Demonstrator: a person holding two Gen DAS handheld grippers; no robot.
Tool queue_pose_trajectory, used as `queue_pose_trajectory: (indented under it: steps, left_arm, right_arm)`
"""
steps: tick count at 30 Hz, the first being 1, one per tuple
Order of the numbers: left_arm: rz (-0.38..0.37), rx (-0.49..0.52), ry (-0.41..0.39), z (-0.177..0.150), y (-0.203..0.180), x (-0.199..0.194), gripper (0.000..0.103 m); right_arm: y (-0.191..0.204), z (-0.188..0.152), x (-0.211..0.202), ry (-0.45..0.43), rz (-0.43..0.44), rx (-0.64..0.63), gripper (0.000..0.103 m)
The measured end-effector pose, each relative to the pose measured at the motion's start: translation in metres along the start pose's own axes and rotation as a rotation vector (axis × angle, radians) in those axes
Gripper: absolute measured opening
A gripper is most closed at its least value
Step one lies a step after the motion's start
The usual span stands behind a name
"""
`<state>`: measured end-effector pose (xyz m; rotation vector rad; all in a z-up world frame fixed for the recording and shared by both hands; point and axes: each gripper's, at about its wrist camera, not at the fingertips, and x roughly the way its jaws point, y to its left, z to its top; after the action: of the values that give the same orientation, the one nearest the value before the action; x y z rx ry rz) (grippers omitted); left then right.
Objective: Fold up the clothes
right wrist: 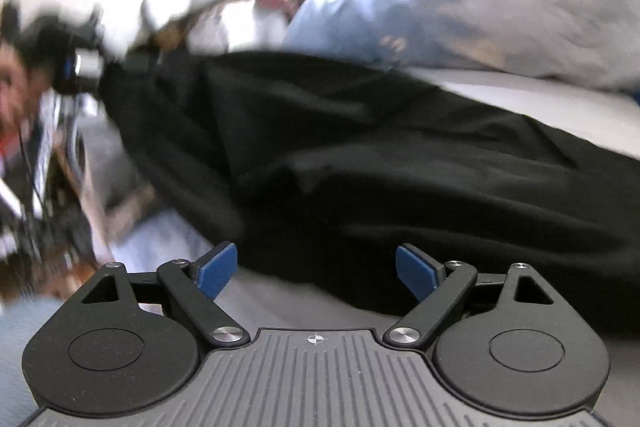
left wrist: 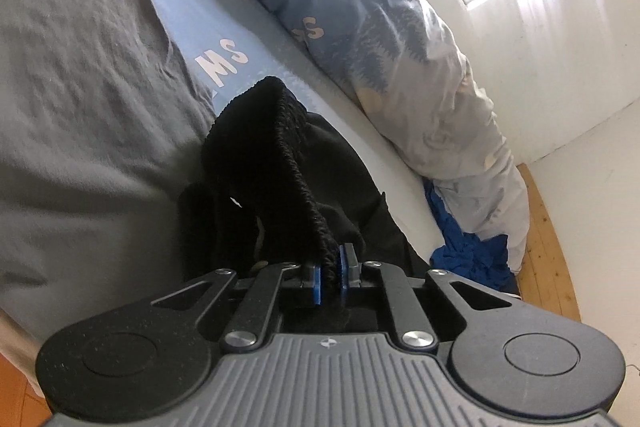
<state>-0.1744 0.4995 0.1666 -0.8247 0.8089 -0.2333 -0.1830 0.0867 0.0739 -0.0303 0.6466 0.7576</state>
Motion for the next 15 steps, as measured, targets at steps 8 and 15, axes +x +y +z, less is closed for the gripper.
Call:
queue_pose_trajectory:
  steps: [8, 15]
  left_arm:
    - [0.011, -0.019, -0.004, 0.005, 0.005, 0.014, 0.013]
    - [0.01, -0.024, 0.0, 0.006, 0.009, 0.016, 0.013]
  right_arm:
    - [-0.093, 0.02, -0.004, -0.135, -0.028, 0.312, 0.078]
    - [-0.076, -0.02, -0.023, -0.075, 0.114, 0.343, 0.084]
